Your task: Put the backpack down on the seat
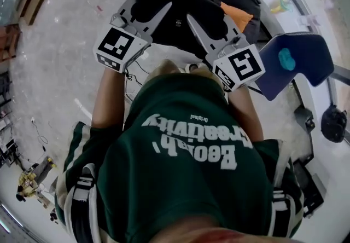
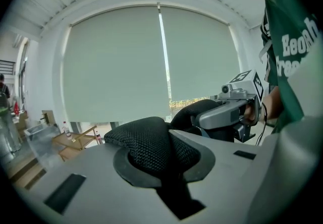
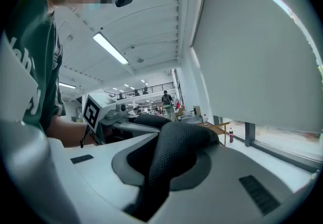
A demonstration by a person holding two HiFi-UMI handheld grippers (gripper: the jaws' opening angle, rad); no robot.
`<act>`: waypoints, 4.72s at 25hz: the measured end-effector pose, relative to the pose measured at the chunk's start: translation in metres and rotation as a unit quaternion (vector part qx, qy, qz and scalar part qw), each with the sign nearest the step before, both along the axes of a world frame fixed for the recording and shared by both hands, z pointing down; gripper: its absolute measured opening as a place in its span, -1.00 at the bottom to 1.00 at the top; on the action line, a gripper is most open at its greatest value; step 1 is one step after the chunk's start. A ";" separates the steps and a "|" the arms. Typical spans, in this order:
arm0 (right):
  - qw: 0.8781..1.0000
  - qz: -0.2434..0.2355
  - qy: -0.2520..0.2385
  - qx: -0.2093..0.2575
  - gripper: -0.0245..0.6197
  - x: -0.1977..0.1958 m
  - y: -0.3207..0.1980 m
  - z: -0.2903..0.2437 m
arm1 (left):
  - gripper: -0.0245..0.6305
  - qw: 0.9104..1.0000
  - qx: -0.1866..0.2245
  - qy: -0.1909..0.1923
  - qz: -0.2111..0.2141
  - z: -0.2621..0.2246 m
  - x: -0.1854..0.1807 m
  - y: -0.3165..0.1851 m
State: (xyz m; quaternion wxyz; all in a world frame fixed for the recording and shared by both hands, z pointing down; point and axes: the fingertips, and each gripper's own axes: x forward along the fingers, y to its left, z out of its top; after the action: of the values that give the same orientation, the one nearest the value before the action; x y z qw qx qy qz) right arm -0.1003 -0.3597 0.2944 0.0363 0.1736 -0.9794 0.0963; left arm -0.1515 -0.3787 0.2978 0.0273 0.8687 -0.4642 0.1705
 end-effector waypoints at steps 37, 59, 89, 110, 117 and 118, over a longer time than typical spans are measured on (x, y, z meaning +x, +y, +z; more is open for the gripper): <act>0.959 0.236 0.014 -0.154 -0.73 -0.112 -0.165 0.120 | -0.70 0.960 -0.133 -0.003 0.244 0.117 -0.106 -0.163; 0.934 0.206 0.000 -0.292 -0.73 -0.136 -0.223 0.273 | -0.68 0.957 -0.226 -0.002 0.181 0.279 -0.117 -0.246; 0.883 0.286 0.177 -0.328 -0.24 -0.091 -0.341 0.486 | -0.49 0.939 -0.329 -0.038 0.092 0.482 -0.085 -0.338; 0.825 0.363 0.304 -0.310 -0.04 -0.026 -0.272 0.522 | 0.07 0.941 -0.306 -0.130 0.067 0.500 -0.117 -0.304; 0.819 0.379 0.305 -0.304 -0.03 -0.017 -0.262 0.516 | 0.07 0.941 -0.307 -0.126 0.072 0.498 -0.115 -0.298; 0.819 0.380 0.306 -0.304 -0.03 -0.015 -0.259 0.513 | 0.07 0.942 -0.305 -0.123 0.071 0.496 -0.113 -0.297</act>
State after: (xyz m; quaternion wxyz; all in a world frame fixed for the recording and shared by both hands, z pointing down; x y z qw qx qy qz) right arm -0.1158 -0.6191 0.8076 0.3451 0.5324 -0.6956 0.3370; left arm -0.2645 -0.6757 0.7935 0.2213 0.8218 -0.3268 0.4110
